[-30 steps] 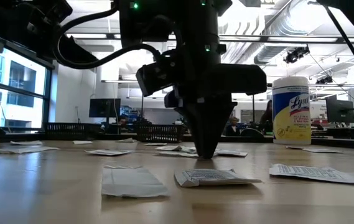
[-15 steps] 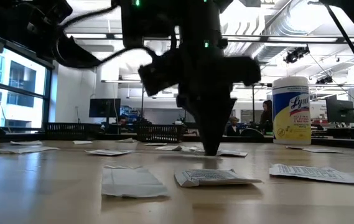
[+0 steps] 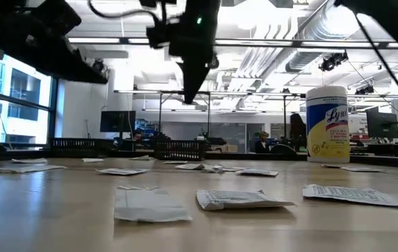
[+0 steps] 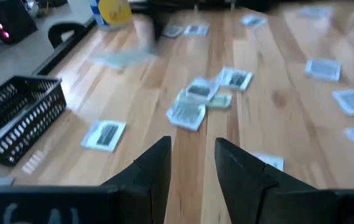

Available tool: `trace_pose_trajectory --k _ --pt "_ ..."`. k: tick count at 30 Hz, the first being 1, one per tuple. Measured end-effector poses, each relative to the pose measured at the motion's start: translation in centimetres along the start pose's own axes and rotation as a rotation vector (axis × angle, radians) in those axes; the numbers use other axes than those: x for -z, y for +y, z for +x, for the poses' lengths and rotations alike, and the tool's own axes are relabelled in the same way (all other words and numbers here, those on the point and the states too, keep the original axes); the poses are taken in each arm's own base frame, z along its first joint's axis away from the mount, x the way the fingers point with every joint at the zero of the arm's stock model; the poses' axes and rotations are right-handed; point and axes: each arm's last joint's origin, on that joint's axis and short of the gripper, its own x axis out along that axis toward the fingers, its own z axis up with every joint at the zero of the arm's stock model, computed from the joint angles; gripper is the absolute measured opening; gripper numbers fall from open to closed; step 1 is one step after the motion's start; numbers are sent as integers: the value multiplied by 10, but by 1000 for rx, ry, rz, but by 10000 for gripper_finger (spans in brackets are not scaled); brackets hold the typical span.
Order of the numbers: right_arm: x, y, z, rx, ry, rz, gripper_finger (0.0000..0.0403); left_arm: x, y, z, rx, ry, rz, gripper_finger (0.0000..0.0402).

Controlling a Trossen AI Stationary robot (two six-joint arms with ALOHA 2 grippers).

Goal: Pick & Place First Aid Supplies
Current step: Put the green bandage pack into the right black bin

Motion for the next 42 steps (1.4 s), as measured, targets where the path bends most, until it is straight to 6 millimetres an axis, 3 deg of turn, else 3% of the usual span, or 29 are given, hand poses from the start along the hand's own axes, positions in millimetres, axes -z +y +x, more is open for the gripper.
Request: trace_pose_trajectory --k 4,8,13,18,28,42 --pt "-8 -63 20 50 -77 5 1 3 0 0 -2 32 15 121" --pt "-8 -113 46 68 -124 0 2 3 0 0 -2 29 -4 121" --pt "0 -154 72 47 -127 -24 1 2 1 0 -33 15 -5 121" --pt "15 -181 105 -88 -113 20 1 1 2 0 -76 6 -1 121" --pt "28 -194 130 -227 -89 83 15 1 3 0 -86 1 -3 121" --pt "41 -191 137 -172 98 118 101 1 3 0 -103 -1 -3 121"
